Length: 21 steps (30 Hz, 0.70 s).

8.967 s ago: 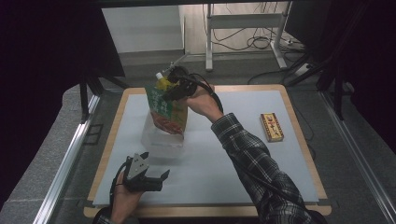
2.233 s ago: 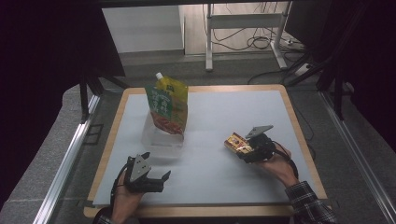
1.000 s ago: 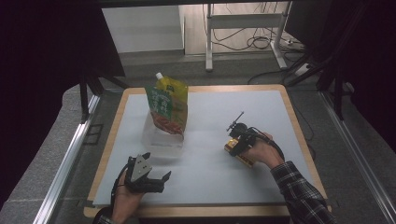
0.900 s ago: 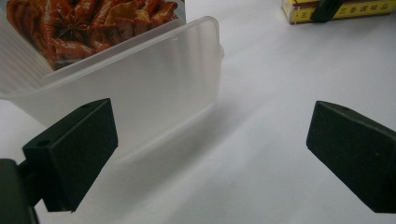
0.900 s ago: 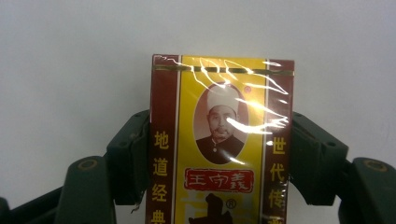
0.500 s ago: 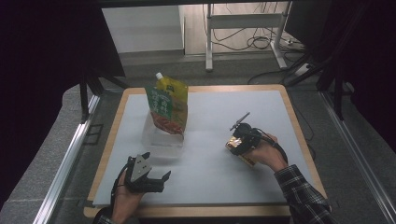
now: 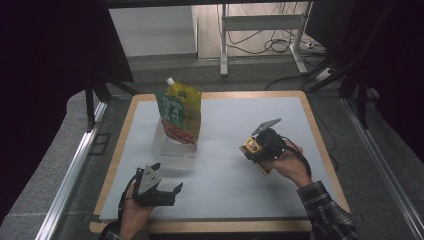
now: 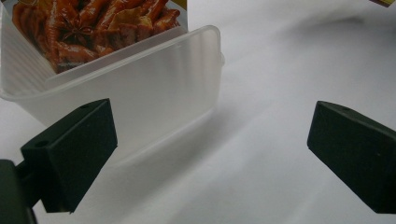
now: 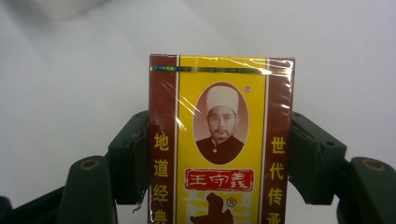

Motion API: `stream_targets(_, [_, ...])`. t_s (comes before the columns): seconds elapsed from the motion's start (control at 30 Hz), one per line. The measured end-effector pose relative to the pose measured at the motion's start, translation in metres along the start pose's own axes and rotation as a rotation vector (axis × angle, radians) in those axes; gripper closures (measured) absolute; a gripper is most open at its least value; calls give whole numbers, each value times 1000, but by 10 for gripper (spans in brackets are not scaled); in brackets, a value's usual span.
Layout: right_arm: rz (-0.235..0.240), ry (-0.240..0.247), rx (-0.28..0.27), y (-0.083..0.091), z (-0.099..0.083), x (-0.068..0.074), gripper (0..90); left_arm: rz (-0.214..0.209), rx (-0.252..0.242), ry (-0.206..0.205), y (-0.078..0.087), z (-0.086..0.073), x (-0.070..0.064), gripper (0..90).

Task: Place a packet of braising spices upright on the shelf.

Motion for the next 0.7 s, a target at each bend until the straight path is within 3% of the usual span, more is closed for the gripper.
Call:
stream_targets(0.37, [10, 11, -162, 14, 14, 9, 318, 4, -13, 8, 2, 1, 2, 10])
stream_targets(0.7, [24, 44, -262, 21, 28, 22, 318, 15, -21, 4, 3, 1, 2, 11])
Point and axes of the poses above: each handheld gripper's, and its own axes: y roughly backward along the jaws, z roughly out of its top, x roughly to its left, the point moved 2 cm from there along -y, roughly forward along the jaws, and after that the axes turned 12 degrees about y, right-handed, at the moved point
